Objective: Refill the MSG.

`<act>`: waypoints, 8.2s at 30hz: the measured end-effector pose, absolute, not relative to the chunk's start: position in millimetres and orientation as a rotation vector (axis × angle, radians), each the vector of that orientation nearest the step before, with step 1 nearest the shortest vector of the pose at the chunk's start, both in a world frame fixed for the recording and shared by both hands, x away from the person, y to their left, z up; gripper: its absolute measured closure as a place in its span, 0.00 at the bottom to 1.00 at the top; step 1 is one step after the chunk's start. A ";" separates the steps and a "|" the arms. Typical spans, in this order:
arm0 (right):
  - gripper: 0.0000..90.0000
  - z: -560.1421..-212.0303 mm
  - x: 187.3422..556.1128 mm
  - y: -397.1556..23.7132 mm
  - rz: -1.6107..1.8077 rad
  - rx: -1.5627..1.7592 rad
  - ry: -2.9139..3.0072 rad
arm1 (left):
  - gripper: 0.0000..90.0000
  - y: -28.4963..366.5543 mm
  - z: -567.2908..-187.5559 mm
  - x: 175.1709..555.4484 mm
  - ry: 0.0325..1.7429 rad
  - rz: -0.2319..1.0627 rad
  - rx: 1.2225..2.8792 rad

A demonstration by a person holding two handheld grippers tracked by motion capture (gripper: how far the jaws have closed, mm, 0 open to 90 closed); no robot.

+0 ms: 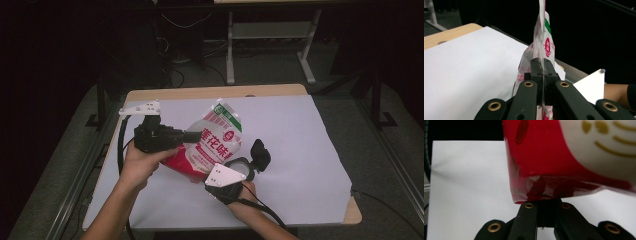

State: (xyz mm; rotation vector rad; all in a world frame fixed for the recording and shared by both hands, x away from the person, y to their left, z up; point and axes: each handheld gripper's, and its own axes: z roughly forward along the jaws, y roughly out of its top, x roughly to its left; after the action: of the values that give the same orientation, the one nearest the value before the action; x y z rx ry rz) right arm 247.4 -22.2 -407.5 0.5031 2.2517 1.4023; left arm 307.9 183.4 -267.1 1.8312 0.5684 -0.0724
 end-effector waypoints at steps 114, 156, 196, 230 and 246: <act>1.00 -410.5 242.4 -14.6 1.426 0.574 2.246 | 1.00 108.6 -269.3 340.3 0.617 -0.140 2.022; 1.00 -411.2 245.1 -14.5 1.446 0.589 2.247 | 1.00 99.1 -268.4 340.5 0.639 -0.119 2.046; 1.00 -410.0 244.8 -11.7 1.477 0.588 2.249 | 1.00 98.2 -265.9 339.7 0.652 -0.103 2.060; 1.00 -410.5 244.3 -11.1 1.479 0.583 2.251 | 1.00 97.1 -266.1 338.0 0.655 -0.102 2.061; 1.00 -410.4 244.0 -10.8 1.483 0.584 2.247 | 1.00 96.2 -265.9 338.3 0.651 -0.099 2.067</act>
State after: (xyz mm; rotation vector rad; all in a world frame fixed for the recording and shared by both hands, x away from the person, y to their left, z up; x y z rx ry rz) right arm 244.0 -10.8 -410.4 0.5844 2.2473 1.4827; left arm 338.3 96.2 -265.9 2.0671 0.6512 -0.0994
